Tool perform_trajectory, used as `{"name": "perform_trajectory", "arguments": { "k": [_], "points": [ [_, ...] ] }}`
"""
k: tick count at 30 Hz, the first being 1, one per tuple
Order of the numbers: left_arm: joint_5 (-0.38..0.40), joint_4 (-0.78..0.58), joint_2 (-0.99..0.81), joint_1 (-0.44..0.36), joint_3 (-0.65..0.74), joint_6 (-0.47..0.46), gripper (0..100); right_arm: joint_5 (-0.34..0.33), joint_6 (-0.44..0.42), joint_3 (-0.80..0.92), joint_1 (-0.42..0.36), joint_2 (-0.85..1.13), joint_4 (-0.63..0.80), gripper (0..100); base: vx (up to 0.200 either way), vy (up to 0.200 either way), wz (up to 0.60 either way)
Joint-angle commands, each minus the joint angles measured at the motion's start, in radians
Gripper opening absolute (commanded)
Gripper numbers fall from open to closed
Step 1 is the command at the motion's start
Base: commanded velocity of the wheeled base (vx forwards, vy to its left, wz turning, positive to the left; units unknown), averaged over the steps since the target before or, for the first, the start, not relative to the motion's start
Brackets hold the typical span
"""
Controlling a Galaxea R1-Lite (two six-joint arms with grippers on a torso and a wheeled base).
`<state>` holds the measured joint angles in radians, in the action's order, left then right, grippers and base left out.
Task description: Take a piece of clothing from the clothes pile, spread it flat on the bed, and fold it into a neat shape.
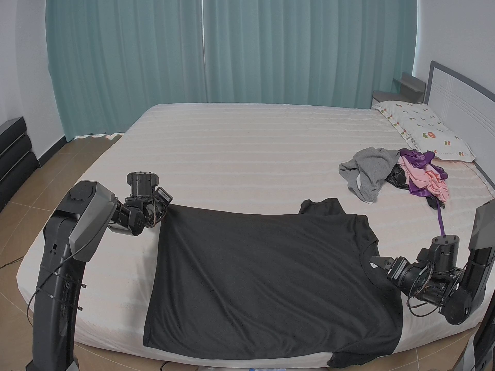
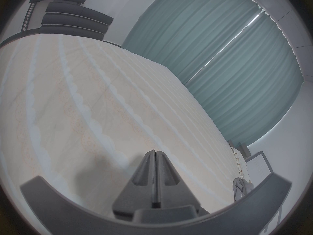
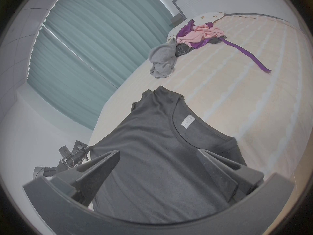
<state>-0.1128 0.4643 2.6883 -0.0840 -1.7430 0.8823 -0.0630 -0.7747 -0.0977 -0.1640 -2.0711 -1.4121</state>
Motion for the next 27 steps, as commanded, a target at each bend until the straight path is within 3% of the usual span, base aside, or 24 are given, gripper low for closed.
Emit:
{"name": "perform_trajectory", "arguments": {
  "k": [1, 7, 16, 23, 24, 27],
  "points": [
    [0.008, -0.007, 0.007, 0.001, -0.010, 0.006, 0, 0.005, 0.002, -0.020, -0.015, -0.027, -0.004, 100, 0.000, 0.000, 0.00],
    [0.008, -0.006, 0.021, -0.002, -0.009, 0.004, 0, 0.046, 0.031, -0.194, 0.009, -0.063, 0.030, 100, 0.000, 0.000, 0.00],
    [0.008, -0.009, 0.024, 0.003, -0.003, 0.006, 0, 0.055, 0.161, -0.602, 0.043, -0.182, 0.325, 100, 0.000, 0.000, 0.00],
    [0.010, -0.010, 0.021, 0.001, 0.007, 0.007, 0, 0.045, 0.181, -0.818, 0.057, -0.216, 0.576, 100, 0.000, 0.000, 0.00],
    [0.010, -0.010, 0.021, 0.000, 0.014, 0.007, 0, 0.043, 0.212, -0.881, 0.069, -0.238, 0.662, 100, 0.000, 0.000, 0.00],
    [0.010, -0.009, 0.019, -0.002, 0.023, 0.007, 0, 0.032, 0.259, -0.958, 0.093, -0.274, 0.705, 100, 0.000, 0.000, 0.00]
  ]
}}
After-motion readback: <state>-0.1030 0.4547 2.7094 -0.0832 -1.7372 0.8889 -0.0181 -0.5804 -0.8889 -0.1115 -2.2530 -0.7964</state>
